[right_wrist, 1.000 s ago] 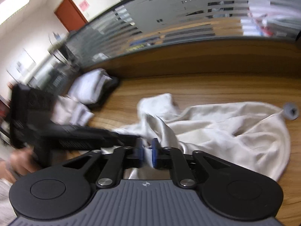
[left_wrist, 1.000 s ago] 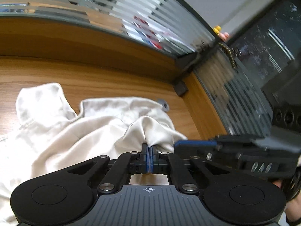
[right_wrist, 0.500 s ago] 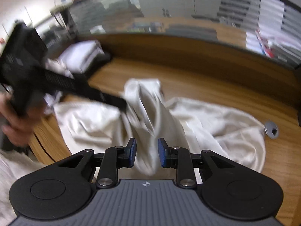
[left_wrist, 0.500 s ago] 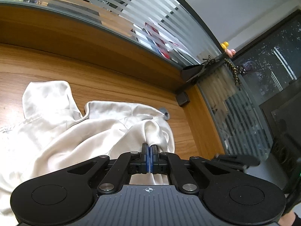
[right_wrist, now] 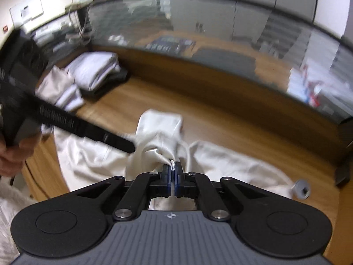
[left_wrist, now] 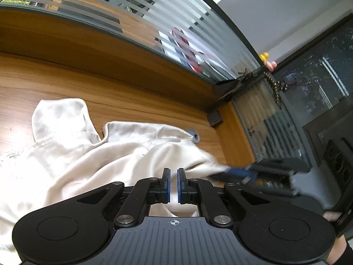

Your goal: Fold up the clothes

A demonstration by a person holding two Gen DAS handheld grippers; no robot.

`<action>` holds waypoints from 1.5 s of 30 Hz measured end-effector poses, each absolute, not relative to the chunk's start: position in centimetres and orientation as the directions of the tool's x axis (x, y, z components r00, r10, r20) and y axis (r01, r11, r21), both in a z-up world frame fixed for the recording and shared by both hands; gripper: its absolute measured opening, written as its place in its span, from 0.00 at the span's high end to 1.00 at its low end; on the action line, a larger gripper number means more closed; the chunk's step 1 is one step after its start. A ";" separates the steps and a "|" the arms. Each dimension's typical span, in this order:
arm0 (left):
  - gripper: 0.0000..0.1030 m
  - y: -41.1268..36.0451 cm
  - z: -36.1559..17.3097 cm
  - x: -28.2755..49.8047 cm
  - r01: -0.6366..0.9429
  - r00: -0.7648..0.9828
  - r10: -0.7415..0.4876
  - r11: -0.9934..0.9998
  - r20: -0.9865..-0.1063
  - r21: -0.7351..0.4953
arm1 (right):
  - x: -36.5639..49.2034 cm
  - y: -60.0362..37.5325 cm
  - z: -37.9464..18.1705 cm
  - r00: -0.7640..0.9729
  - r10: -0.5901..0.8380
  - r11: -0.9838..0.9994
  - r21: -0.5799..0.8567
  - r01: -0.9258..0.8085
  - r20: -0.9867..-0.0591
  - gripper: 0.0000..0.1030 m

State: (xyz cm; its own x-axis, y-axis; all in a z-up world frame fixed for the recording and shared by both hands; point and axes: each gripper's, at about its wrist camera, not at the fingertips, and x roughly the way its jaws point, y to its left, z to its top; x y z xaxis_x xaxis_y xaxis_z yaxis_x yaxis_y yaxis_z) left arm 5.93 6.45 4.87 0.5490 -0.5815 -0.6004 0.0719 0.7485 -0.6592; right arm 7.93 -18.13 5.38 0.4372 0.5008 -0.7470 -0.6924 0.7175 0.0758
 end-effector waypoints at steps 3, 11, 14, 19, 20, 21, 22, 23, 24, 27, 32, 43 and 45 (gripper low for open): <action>0.89 7.2 5.6 6.0 0.071 0.566 -0.583 0.738 -0.582 -0.671 | 8.9 -18.8 9.0 0.527 0.513 0.739 0.036 -0.673 -0.678 0.97; 0.67 8.8 6.5 6.5 0.048 0.616 -0.567 0.719 -0.546 -0.693 | 11.3 -17.3 10.9 0.589 0.502 0.741 -0.037 -0.671 -0.633 0.97; 0.66 9.4 5.7 6.2 0.026 0.623 -0.545 0.731 -0.561 -0.682 | 10.6 -15.6 7.2 0.509 0.499 0.710 -0.006 -0.704 -0.701 0.97; 0.66 9.7 3.2 5.6 0.005 0.578 -0.496 0.796 -0.648 -0.605 | 8.3 -13.5 -0.1 0.353 0.497 0.666 0.087 -0.741 -0.793 0.97; 0.66 9.6 2.6 5.5 0.005 0.564 -0.489 0.808 -0.665 -0.590 | 7.9 -13.2 -1.5 0.319 0.497 0.658 0.111 -0.745 -0.807 0.97; 0.66 9.5 1.9 5.3 0.007 0.548 -0.480 0.821 -0.685 -0.570 | 7.5 -13.0 -2.6 0.294 0.497 0.651 0.128 -0.748 -0.816 0.97; 0.66 9.4 1.3 5.1 0.009 0.531 -0.469 0.836 -0.706 -0.549 | 7.0 -12.7 -3.6 0.270 0.486 0.645 0.133 -0.753 -0.831 0.96; 0.66 9.2 0.7 4.9 0.016 0.515 -0.463 0.847 -0.722 -0.532 | 6.5 -12.4 -4.5 0.247 0.474 0.639 0.137 -0.757 -0.845 0.95; 0.66 9.1 0.2 4.8 0.024 0.502 -0.456 0.857 -0.735 -0.515 | 5.9 -12.3 -5.0 0.243 0.460 0.639 0.128 -0.759 -0.854 0.93; 0.66 8.7 -1.1 4.2 0.057 0.467 -0.439 0.881 -0.768 -0.469 | 5.0 -13.3 -4.6 0.251 0.462 0.649 0.131 -0.750 -0.851 0.74; 0.66 7.5 -1.5 3.5 0.149 0.449 -0.432 0.899 -0.782 -0.412 | 4.9 -15.2 -2.6 0.288 0.474 0.681 0.140 -0.719 -0.832 0.70; 0.60 4.6 -1.8 4.3 0.318 0.435 -0.394 0.908 -0.810 -0.271 | 6.2 -13.5 -2.5 0.258 0.537 0.682 0.234 -0.693 -0.803 0.70; 0.61 4.6 -1.8 4.1 0.350 0.433 -0.385 0.905 -0.815 -0.242 | 6.0 -12.4 -2.8 0.248 0.528 0.663 0.212 -0.718 -0.812 0.70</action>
State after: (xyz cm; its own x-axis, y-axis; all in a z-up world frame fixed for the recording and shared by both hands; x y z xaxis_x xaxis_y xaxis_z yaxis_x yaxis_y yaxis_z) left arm 4.14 4.63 -1.78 0.4327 -0.3854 -0.8150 0.3504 0.9048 -0.2418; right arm 6.01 -12.44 -2.79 0.2480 0.5284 -0.8120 -0.7180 0.6629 0.2121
